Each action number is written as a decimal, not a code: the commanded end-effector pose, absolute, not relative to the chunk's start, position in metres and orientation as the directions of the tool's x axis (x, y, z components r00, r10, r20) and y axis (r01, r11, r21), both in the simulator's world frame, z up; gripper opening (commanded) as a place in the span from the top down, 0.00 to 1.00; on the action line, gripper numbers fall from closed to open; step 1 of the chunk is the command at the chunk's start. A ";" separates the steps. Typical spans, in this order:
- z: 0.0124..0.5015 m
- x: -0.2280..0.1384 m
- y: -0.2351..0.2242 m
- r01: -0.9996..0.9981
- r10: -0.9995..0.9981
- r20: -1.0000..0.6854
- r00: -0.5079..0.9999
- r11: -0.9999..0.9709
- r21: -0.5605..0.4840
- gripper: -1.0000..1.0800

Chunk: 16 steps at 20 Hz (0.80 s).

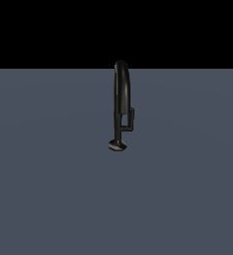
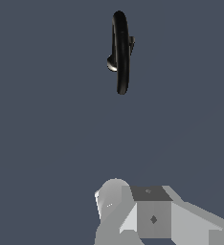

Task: Turn on the faucet by rotating a designated handle.

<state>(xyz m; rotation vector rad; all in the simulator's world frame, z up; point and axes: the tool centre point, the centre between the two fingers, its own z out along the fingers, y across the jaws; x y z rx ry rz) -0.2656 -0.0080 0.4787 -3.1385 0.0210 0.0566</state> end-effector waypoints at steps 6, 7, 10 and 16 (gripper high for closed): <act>0.478 -0.262 -0.008 -0.021 -0.021 -0.044 0.999 -1.000 -0.009 1.00; 0.478 -0.261 -0.007 -0.025 -0.024 -0.048 0.999 -1.000 -0.012 1.00; 0.477 -0.255 -0.007 -0.039 -0.037 -0.062 0.997 -0.999 -0.024 1.00; 0.474 -0.235 -0.005 -0.086 -0.079 -0.111 0.991 -0.994 -0.062 1.00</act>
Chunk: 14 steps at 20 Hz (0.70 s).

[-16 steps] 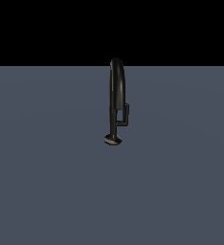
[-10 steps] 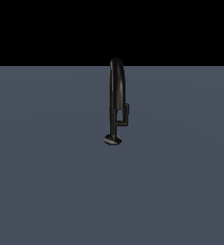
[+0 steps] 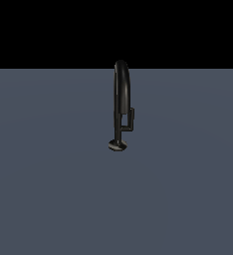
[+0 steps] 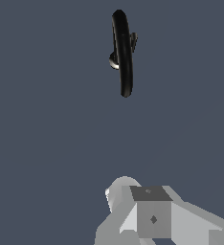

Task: Turn on the faucet by rotating a designated handle.

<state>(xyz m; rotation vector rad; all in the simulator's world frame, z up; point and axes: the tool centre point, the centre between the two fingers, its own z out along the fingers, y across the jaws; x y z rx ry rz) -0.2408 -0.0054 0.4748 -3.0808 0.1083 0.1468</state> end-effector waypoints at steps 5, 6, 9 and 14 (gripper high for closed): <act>0.468 -0.211 -0.004 -0.148 -0.128 -0.174 0.976 -0.983 -0.106 1.00; 0.467 -0.205 -0.004 -0.162 -0.138 -0.188 0.972 -0.980 -0.116 1.00; 0.462 -0.189 -0.004 -0.206 -0.169 -0.233 0.958 -0.968 -0.144 1.00; 0.452 -0.160 -0.005 -0.283 -0.216 -0.311 0.925 -0.941 -0.186 1.00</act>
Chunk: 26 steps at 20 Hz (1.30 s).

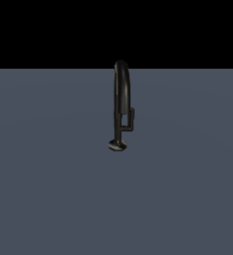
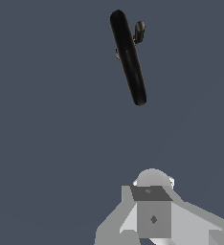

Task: Turn on the faucet by rotating a designated handle.

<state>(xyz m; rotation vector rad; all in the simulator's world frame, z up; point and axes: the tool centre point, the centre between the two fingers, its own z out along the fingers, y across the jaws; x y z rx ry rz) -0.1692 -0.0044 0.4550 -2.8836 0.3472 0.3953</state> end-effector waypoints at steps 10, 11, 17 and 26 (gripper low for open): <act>0.425 -0.105 -0.011 -0.442 -0.289 -0.472 0.833 -0.861 -0.251 1.00; 0.422 -0.100 -0.012 -0.458 -0.295 -0.488 0.822 -0.851 -0.256 1.00; 0.400 -0.068 -0.018 -0.554 -0.319 -0.584 0.746 -0.785 -0.278 1.00; 0.360 -0.024 -0.028 -0.694 -0.327 -0.723 0.608 -0.662 -0.285 1.00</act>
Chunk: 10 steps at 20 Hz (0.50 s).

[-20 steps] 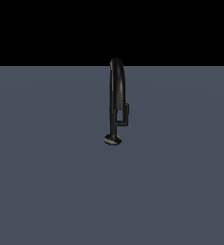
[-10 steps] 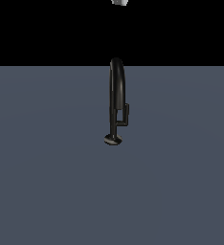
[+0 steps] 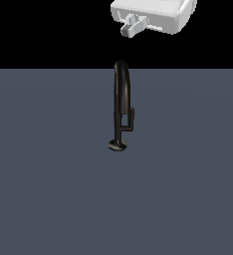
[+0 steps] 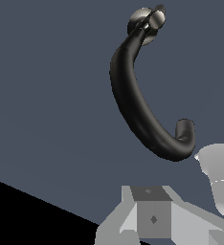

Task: Turn on the faucet by rotating a designated handle.

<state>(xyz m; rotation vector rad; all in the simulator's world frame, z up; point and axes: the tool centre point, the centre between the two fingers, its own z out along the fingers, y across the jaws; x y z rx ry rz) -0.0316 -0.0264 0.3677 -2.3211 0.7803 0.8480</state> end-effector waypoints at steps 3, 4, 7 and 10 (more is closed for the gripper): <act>0.345 -0.011 -0.032 -0.739 -0.320 -0.768 0.555 -0.614 -0.279 1.00; 0.339 -0.006 -0.034 -0.754 -0.317 -0.782 0.537 -0.597 -0.275 1.00; 0.321 0.006 -0.038 -0.797 -0.303 -0.824 0.479 -0.544 -0.263 1.00; 0.302 0.019 -0.041 -0.838 -0.284 -0.864 0.416 -0.487 -0.244 1.00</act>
